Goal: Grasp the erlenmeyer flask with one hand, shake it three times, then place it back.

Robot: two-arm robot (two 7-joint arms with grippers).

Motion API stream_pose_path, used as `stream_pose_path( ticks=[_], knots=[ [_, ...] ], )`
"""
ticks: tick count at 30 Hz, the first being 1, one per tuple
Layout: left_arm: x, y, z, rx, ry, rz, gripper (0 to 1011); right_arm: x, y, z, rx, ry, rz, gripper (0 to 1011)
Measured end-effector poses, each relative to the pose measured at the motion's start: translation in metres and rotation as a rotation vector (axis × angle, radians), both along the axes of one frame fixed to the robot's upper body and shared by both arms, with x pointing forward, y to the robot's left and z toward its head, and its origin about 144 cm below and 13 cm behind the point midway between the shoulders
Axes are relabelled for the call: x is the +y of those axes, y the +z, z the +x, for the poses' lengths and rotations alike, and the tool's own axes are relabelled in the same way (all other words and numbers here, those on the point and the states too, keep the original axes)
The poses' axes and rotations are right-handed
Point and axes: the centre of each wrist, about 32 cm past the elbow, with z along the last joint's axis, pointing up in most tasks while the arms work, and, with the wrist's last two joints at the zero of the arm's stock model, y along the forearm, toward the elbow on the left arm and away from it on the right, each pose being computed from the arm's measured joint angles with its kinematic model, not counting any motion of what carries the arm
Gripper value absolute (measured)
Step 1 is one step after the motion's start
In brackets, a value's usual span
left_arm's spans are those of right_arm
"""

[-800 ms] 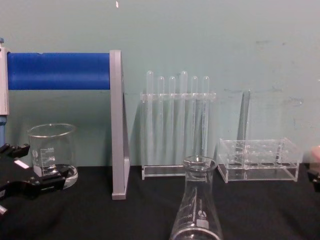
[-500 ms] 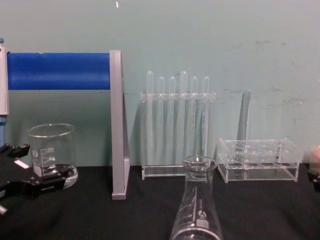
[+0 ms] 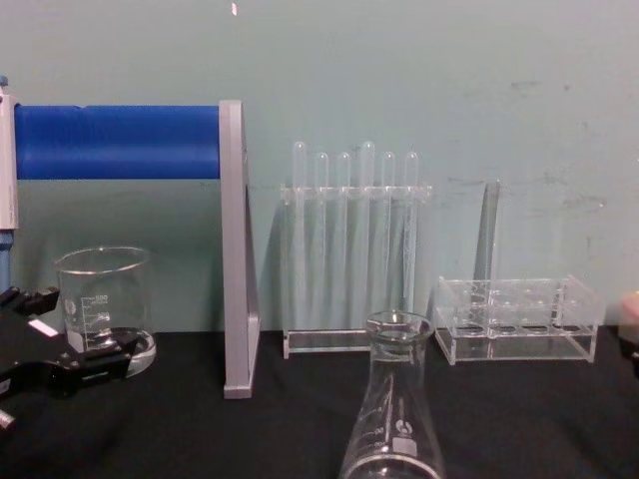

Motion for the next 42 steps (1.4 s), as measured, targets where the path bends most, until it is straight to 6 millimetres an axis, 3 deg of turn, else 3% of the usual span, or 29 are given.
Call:
stream_pose_path(
  ticks=[18, 42],
  knots=[
    [0.000, 0.000, 0.000, 0.000, 0.000, 0.000, 1001, -0.013, 0.026, -0.013, 0.084, 0.328, 0.173, 1000],
    [0.000, 0.000, 0.000, 0.000, 0.000, 0.000, 1001, 0.018, 0.021, 0.005, 0.185, 0.655, 0.216, 1000]
  ],
)
